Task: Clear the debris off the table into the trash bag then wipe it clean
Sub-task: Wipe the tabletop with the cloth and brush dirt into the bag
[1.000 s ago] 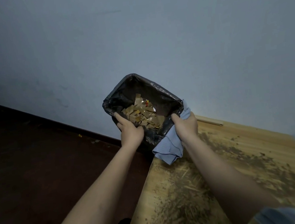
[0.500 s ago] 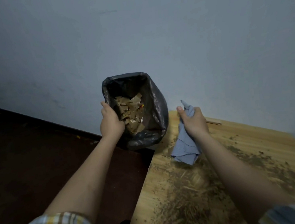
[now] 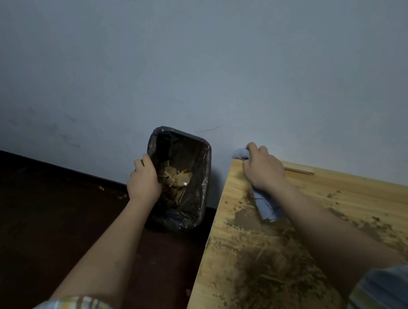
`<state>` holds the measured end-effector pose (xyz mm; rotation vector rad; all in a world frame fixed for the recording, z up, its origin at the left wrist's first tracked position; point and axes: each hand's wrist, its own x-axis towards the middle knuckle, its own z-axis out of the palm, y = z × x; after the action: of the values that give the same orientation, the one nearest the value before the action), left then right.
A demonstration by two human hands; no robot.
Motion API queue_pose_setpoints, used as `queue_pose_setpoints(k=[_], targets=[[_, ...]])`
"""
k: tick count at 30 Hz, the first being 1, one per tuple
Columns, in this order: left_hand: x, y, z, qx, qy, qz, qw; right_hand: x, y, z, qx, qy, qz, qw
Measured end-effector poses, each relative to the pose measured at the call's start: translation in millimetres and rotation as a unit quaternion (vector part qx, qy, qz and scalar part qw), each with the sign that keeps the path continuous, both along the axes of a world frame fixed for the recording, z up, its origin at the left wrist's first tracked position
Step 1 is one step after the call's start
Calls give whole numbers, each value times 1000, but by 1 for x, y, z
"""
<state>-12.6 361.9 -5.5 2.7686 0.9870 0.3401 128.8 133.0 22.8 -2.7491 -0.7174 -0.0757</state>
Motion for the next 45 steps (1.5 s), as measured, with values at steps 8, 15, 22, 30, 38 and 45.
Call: queue_pose_setpoints(k=[8, 15, 22, 30, 38, 45], targets=[[18, 12, -49, -24, 70, -27, 997, 32, -10, -23, -128, -67, 13, 990], [39, -5, -90, -64, 91, -73, 991, 54, -46, -39, -189, -90, -18, 978], [61, -16, -117, -105, 89, -78, 987, 80, -97, -54, -194, -54, -89, 976], [79, -30, -142, -152, 89, -76, 981, 104, -147, -85, -246, -6, -169, 954], [87, -34, -158, -182, 75, -49, 979, 123, -136, -112, -192, 68, -182, 962], [91, -39, -158, -177, 65, -59, 980, 122, -77, -117, -135, 61, 3, 989]])
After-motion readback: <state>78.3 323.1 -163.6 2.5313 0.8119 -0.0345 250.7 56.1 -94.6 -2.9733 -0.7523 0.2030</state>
